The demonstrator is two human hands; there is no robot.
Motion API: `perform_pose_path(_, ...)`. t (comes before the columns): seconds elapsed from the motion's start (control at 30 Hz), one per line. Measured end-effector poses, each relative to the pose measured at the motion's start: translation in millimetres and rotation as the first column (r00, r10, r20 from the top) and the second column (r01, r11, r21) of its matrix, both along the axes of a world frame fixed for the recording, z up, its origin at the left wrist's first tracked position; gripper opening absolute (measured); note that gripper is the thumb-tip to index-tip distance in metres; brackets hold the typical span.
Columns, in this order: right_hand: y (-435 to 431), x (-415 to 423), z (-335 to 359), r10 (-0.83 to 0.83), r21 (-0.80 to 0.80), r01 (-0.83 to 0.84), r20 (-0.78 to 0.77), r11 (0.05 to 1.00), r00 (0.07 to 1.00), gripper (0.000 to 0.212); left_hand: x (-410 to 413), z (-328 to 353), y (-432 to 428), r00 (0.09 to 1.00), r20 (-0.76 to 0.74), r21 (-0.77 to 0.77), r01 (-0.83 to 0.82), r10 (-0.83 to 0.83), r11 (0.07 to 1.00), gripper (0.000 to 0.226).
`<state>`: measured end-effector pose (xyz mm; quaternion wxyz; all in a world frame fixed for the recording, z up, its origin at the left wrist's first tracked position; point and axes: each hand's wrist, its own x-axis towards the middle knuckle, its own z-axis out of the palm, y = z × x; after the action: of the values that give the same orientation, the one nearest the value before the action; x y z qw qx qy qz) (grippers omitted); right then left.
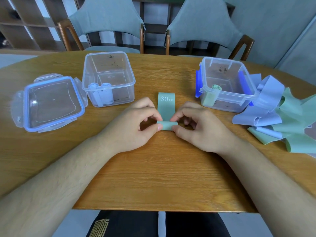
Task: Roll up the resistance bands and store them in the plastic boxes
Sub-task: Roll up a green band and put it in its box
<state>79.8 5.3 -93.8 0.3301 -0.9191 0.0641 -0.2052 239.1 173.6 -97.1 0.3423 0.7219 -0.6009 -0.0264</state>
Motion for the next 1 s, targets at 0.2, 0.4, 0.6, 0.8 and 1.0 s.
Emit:
perform_pose_path(0.2,0.1,4.4,-1.7,-0.048,-0.034,0.048,0.001,0.998,0.999,0.008,0.2,0.1,-0.9,0.999,0.049,-0.02,0.005,-0.004,1.0,0.022)
perform_pose_path(0.4,-0.1,3.5,-3.7,-0.07,-0.07,0.072,0.032,0.995,0.997,0.022,7.7,-4.4,-9.5,0.996,0.088,-0.003,0.007,-0.007,1.0,0.021)
perform_pose_path(0.6,-3.9,6.1,-5.2,-0.106,-0.081,0.108,0.019,0.991,0.994,0.03,17.8,6.6,-19.9,0.986,0.165,0.086,0.019,-0.033,0.996,0.028)
perform_pose_path(0.8,-6.3,9.0,-5.5,-0.138,-0.101,0.139,0.019,0.985,0.99,0.024,12.1,1.1,-19.2,1.0,0.03,0.039,0.007,-0.008,0.999,0.023)
perform_pose_path(1.0,-7.0,4.5,-3.3,-0.109,-0.067,0.109,0.013,0.992,0.994,0.022,11.2,5.1,-14.6,0.999,-0.048,0.039,0.008,-0.006,0.999,0.024)
